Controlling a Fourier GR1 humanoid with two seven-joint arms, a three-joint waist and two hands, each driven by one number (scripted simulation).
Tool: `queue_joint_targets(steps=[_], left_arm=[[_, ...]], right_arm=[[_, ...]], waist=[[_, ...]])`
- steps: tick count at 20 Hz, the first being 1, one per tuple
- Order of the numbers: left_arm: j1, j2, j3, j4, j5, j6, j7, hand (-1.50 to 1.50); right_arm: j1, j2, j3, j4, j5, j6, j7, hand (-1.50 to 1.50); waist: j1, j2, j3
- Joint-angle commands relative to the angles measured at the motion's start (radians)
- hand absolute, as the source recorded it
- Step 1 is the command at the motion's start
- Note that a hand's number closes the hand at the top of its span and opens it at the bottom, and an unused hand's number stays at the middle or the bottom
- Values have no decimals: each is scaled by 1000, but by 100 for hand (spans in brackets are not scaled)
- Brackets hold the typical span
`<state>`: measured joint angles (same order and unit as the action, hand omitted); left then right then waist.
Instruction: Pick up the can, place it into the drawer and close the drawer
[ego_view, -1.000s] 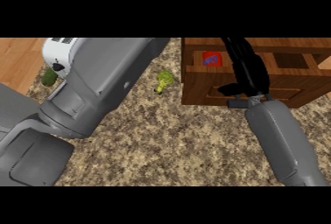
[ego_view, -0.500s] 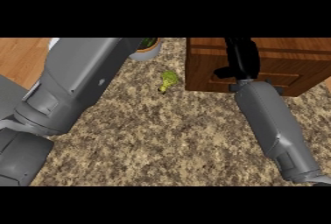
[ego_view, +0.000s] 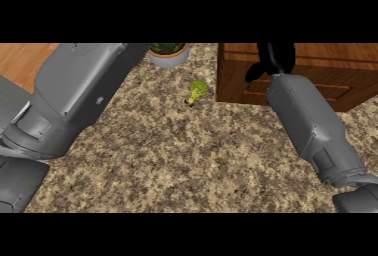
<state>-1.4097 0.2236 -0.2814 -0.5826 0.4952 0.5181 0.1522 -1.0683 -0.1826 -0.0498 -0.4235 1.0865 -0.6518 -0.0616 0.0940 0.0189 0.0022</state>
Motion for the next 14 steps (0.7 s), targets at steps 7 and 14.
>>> queue_joint_targets(steps=[7, 14], left_arm=[[141, 39, -11, -144, 1, -30, 16, -150], [182, 94, -13, -263, 6, -31, 84, -150]], right_arm=[[-158, -10, -102, 68, -92, 6, -73, -150], [-145, 12, -164, 73, -158, -11, -182, -150]], waist=[[21, 2, -1], [22, -7, 0]])
